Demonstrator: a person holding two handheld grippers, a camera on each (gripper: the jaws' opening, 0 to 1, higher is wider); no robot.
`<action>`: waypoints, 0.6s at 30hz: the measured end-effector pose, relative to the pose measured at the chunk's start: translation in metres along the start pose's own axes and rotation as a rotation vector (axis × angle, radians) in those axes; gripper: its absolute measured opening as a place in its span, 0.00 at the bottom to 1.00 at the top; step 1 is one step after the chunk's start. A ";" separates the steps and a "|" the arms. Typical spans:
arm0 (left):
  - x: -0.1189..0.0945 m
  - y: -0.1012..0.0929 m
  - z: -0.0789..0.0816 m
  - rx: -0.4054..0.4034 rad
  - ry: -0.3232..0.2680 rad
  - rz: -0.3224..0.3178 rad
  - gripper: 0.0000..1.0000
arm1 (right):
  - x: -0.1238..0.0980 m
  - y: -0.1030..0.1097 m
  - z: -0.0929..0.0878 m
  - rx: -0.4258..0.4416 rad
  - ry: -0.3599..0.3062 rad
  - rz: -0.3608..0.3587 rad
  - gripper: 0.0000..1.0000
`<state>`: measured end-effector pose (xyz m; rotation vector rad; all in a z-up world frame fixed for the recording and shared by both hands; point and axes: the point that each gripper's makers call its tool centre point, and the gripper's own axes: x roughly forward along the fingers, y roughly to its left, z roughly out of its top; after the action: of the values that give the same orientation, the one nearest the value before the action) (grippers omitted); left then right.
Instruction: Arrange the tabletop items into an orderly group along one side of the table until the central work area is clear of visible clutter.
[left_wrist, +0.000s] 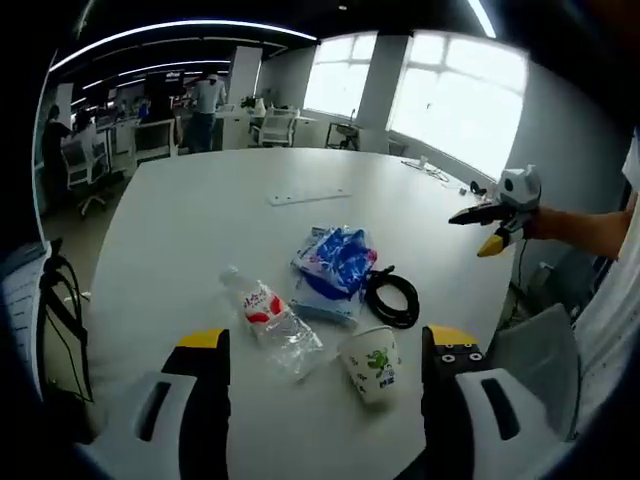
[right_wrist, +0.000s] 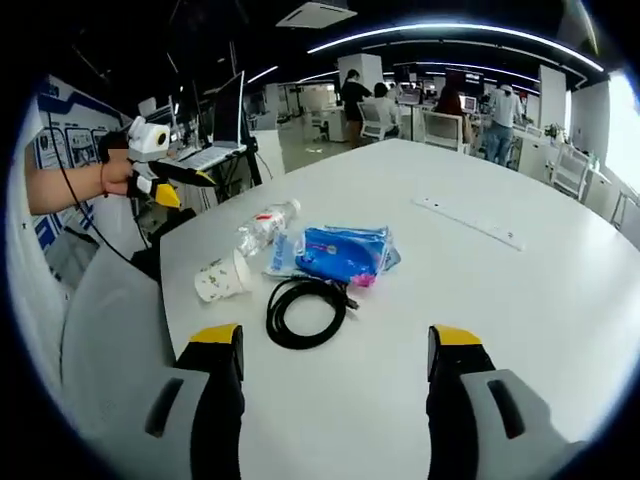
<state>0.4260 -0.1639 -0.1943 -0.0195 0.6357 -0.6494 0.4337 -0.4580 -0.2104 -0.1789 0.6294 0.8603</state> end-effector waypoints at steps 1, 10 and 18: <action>0.001 0.000 0.002 0.004 -0.002 -0.002 0.80 | 0.001 -0.001 0.002 0.001 -0.004 -0.001 0.74; 0.016 -0.001 0.020 0.038 -0.011 -0.022 0.79 | 0.009 -0.011 0.013 -0.005 -0.020 -0.008 0.73; 0.028 -0.002 0.032 0.052 -0.018 -0.035 0.79 | 0.016 -0.015 0.022 0.000 -0.034 -0.011 0.72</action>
<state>0.4601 -0.1871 -0.1833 0.0123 0.6015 -0.6985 0.4626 -0.4492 -0.2036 -0.1674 0.5963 0.8508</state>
